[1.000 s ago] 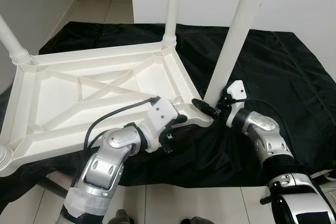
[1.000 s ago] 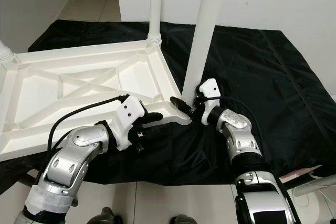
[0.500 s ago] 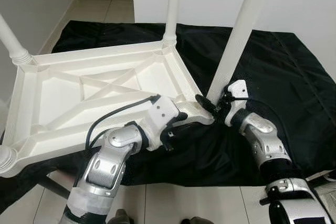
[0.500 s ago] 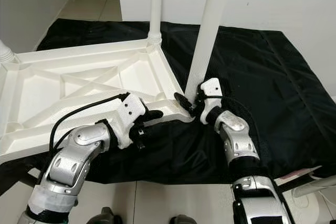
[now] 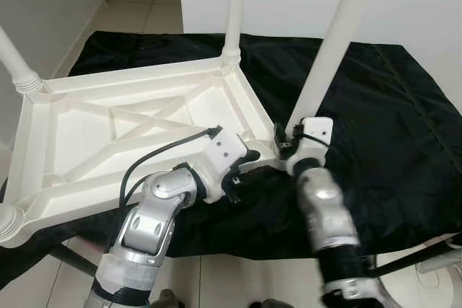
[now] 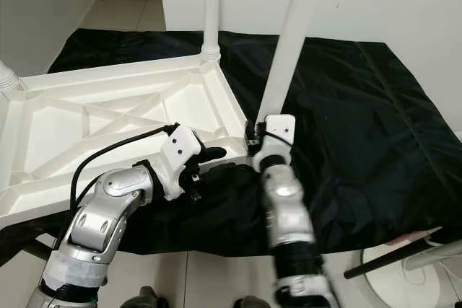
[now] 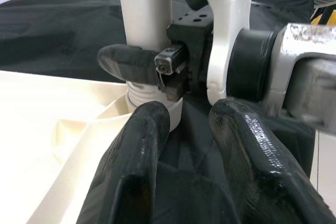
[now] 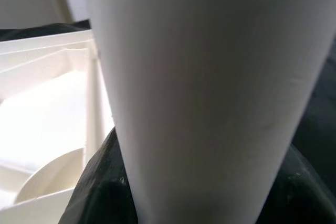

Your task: Building children table

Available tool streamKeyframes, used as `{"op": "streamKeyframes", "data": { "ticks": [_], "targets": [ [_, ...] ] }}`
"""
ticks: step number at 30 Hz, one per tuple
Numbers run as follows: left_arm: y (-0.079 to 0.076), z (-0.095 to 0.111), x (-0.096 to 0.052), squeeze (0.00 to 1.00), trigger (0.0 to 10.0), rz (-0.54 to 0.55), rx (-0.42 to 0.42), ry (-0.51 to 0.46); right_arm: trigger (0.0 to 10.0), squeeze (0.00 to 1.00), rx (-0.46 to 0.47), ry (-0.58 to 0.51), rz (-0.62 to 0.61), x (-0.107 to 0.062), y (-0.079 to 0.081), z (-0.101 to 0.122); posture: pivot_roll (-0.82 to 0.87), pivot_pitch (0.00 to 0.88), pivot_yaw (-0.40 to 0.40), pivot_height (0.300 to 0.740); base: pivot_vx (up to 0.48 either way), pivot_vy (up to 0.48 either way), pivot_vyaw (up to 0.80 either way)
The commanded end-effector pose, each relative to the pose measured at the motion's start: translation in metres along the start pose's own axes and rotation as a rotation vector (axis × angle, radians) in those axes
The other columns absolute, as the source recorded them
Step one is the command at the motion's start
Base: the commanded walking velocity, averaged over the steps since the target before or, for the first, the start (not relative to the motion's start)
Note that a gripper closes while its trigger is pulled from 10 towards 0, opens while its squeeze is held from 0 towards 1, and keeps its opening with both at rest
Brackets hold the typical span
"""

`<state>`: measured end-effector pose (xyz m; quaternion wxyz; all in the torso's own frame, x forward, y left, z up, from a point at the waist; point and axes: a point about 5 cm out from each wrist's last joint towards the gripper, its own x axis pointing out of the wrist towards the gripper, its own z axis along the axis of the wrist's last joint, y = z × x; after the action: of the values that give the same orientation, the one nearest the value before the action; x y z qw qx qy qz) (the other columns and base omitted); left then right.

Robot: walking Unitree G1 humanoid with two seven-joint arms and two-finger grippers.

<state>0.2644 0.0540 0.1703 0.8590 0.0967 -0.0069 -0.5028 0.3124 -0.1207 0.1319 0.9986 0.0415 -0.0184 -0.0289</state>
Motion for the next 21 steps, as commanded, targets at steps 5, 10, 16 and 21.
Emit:
{"op": "streamKeyframes", "data": {
  "ticks": [5, 10, 16, 21],
  "targets": [
    [0.012, -0.002, 0.000, 0.00, 10.0, 0.188, 0.010, 0.001, 10.0, 0.00, 0.013, 0.082, -0.054, -0.006, -0.010, -0.014, -0.04, 0.020, 0.001, 0.740, 0.000, 0.000, 0.00],
    [0.013, -0.001, 0.000, 0.00, 10.0, 0.193, 0.015, -0.010, 10.0, 1.00, 0.031, 0.041, -0.016, -0.008, -0.010, -0.007, -0.04, 0.013, -0.002, 0.740, 0.000, 0.000, 0.00],
    [0.010, -0.001, 0.000, 0.00, 10.0, 0.186, 0.016, -0.015, 10.0, 1.00, 0.022, 0.003, 0.043, -0.008, -0.017, 0.001, -0.04, 0.002, -0.007, 0.740, 0.000, 0.000, 0.00],
    [0.008, -0.002, -0.003, 0.00, 10.0, 0.175, 0.013, -0.016, 10.0, 0.00, -0.019, -0.012, 0.149, -0.005, -0.032, 0.003, -0.04, 0.000, -0.011, 0.740, 0.000, 0.000, 0.00]
  ]
}}
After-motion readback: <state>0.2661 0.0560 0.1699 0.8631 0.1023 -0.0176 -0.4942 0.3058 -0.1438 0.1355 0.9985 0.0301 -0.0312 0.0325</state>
